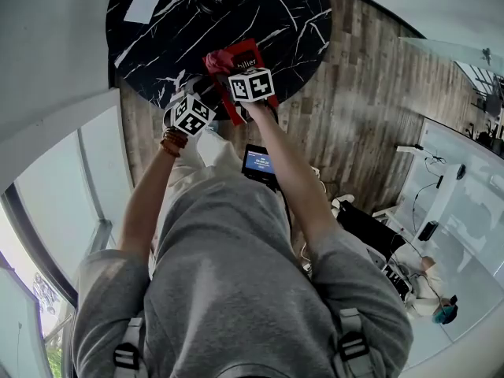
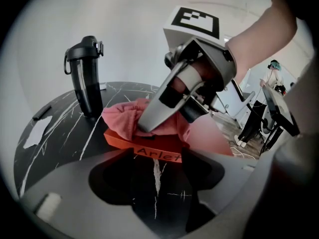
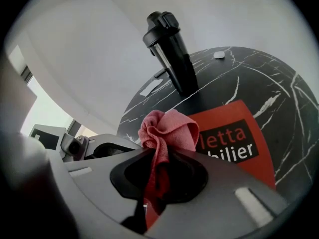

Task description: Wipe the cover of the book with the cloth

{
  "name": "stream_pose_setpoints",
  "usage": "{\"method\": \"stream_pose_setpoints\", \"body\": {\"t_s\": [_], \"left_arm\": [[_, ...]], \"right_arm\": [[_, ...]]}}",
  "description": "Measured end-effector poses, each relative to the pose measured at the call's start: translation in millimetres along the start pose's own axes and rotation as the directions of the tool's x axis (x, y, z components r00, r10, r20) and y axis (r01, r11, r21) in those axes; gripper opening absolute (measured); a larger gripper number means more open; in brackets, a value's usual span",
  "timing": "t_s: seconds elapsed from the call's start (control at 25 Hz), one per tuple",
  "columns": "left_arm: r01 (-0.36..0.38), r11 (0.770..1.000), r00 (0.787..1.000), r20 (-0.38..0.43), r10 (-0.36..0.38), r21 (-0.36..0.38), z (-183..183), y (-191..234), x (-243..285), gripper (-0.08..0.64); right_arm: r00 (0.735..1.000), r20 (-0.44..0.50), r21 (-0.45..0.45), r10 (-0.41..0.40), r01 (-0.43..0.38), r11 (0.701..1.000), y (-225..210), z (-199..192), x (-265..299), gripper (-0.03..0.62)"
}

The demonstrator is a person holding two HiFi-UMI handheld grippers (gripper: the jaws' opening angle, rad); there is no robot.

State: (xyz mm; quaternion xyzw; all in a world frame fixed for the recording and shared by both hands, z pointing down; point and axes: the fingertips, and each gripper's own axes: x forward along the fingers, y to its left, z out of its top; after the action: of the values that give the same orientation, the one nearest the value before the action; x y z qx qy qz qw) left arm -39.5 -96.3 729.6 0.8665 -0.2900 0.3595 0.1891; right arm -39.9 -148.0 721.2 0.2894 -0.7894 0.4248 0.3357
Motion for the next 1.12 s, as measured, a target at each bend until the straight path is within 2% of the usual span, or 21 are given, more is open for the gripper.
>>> {"method": "stream_pose_setpoints", "body": {"t_s": [0.12,0.28,0.4,0.44,0.52,0.56,0.64,0.72,0.8,0.88,0.92,0.96,1.0,1.12], "left_arm": [[-0.006,1.000,1.000,-0.006,0.006,0.015,0.2,1.3,0.3,0.278],[-0.014,0.999,1.000,0.011,0.013,0.045,3.3,0.6,-7.1,0.295],[-0.046,0.995,0.994,0.099,0.037,0.084,20.6,-2.3,-28.7,0.295],[-0.069,0.993,0.989,0.134,0.055,0.095,30.3,-1.4,-37.9,0.293],[-0.122,0.987,0.971,0.219,0.098,0.100,53.6,-0.9,-59.4,0.282],[-0.148,0.985,0.955,0.272,0.119,0.090,66.6,-2.3,-73.1,0.265],[-0.200,0.978,0.903,0.398,0.162,0.055,96.7,-8.1,-108.3,0.220],[-0.264,0.964,0.834,0.507,0.218,0.020,127.0,-17.5,-150.1,0.168],[-0.334,0.942,0.757,0.584,0.291,-0.037,150.9,-24.9,-194.0,0.108],[-0.370,0.921,0.683,0.635,0.361,-0.126,165.3,-28.8,-231.8,0.071],[-0.376,0.912,0.657,0.647,0.387,-0.164,167.6,-31.9,-245.8,0.058],[-0.380,0.905,0.643,0.648,0.408,-0.193,166.3,-36.9,-256.7,0.048],[-0.387,0.899,0.641,0.640,0.424,-0.208,162.4,-44.0,-264.9,0.032],[-0.422,0.886,0.634,0.637,0.439,-0.192,147.9,-72.5,-273.4,-0.003]], "right_arm": [[0.999,-0.029,-0.035,0.025,-0.026,0.999,10.5,-0.6,4.6,0.057],[0.982,-0.053,-0.009,0.181,-0.182,0.983,35.5,-3.9,5.8,0.060],[0.965,0.046,-0.057,0.259,-0.256,0.965,44.8,14.6,-26.9,0.060],[0.961,0.097,-0.091,0.260,-0.251,0.964,44.3,25.3,-43.2,0.060],[0.948,0.224,-0.173,0.228,-0.192,0.966,40.5,47.4,-82.9,0.060],[0.931,0.301,-0.206,0.207,-0.149,0.967,39.5,58.2,-106.0,0.060],[0.867,0.468,-0.236,0.171,-0.064,0.970,41.4,76.9,-157.9,0.060],[0.776,0.613,-0.244,0.145,0.012,0.970,50.9,86.9,-213.4,0.060],[0.692,0.710,-0.262,0.131,0.086,0.961,67.3,87.0,-261.6,0.061],[0.633,0.765,-0.278,0.116,0.162,0.947,82.2,78.9,-295.6,0.061],[0.613,0.783,-0.282,0.108,0.195,0.939,88.5,71.3,-308.0,0.061],[0.597,0.795,-0.287,0.102,0.223,0.931,95.3,61.3,-317.8,0.061],[0.587,0.803,-0.296,0.099,0.249,0.922,102.7,49.5,-326.1,0.061],[0.572,0.817,-0.305,0.072,0.323,0.896,120.4,11.5,-353.5,0.061]]}}
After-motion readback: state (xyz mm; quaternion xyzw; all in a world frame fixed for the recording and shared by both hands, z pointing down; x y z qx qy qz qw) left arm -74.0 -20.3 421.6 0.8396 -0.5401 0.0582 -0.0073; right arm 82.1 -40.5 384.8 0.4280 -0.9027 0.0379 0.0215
